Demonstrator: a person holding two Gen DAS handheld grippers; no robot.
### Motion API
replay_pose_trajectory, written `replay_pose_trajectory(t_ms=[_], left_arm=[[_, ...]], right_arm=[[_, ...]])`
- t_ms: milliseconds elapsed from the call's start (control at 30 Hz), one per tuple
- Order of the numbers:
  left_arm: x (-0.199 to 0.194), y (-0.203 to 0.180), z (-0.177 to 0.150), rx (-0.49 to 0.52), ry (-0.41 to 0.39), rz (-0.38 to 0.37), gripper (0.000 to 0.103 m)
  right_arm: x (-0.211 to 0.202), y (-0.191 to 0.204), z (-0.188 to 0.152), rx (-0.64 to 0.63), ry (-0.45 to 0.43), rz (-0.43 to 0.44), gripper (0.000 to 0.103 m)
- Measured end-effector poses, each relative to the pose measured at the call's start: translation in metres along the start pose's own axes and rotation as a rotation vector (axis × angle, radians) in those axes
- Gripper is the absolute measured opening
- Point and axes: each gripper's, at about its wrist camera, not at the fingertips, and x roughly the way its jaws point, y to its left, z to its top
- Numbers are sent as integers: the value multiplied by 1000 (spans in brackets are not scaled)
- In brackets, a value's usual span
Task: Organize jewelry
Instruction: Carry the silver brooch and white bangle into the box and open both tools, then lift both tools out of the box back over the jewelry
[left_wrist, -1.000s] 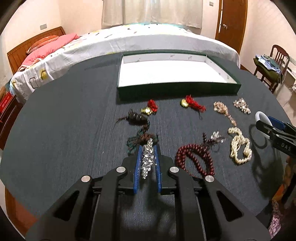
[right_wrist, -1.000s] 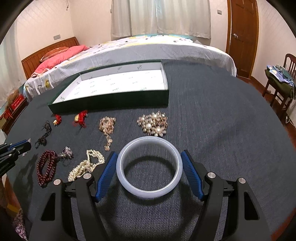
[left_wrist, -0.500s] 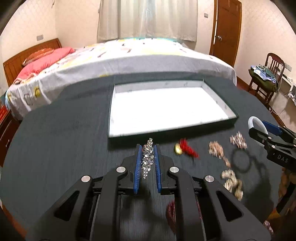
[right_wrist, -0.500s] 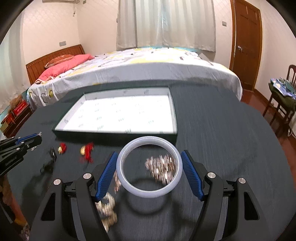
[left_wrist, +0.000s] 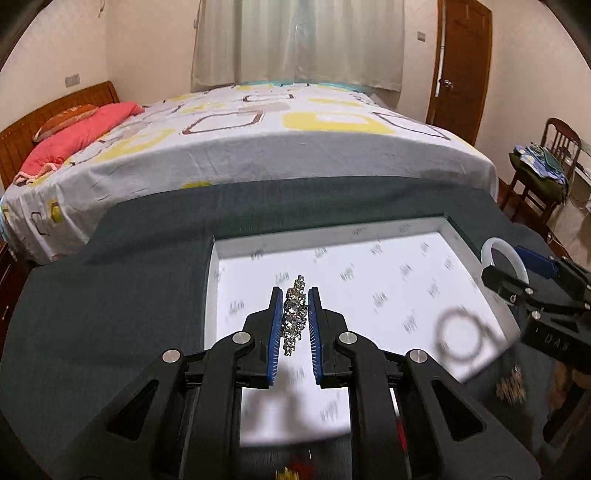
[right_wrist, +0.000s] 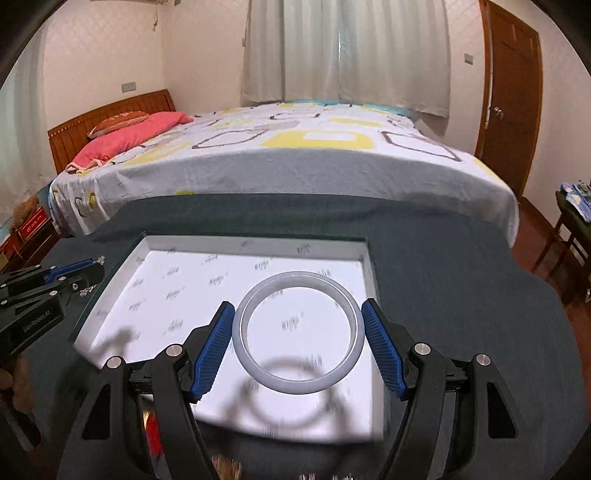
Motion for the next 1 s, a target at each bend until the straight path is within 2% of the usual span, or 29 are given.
replay_pose_trajectory(t_ms=[133, 300, 667, 733, 800, 933, 1000], left_arm=[[39, 6, 20, -22, 49, 4, 14], [77, 5, 27, -16, 119, 14, 14], [120, 9, 23, -32, 262, 14, 14], [120, 8, 24, -26, 258, 16, 20], [120, 8, 26, -20, 251, 20, 37], [121, 7, 26, -14, 253, 22, 45], [119, 6, 26, -12, 246, 23, 50]], right_arm=[[32, -4, 13, 24, 38, 3, 68], [65, -6, 21, 31, 110, 12, 68], [103, -7, 23, 18, 293, -11, 68], [105, -6, 22, 15, 310, -17, 69], [108, -5, 23, 10, 330, -17, 69], [108, -5, 23, -1, 330, -17, 70], [106, -5, 24, -1, 319, -24, 74]])
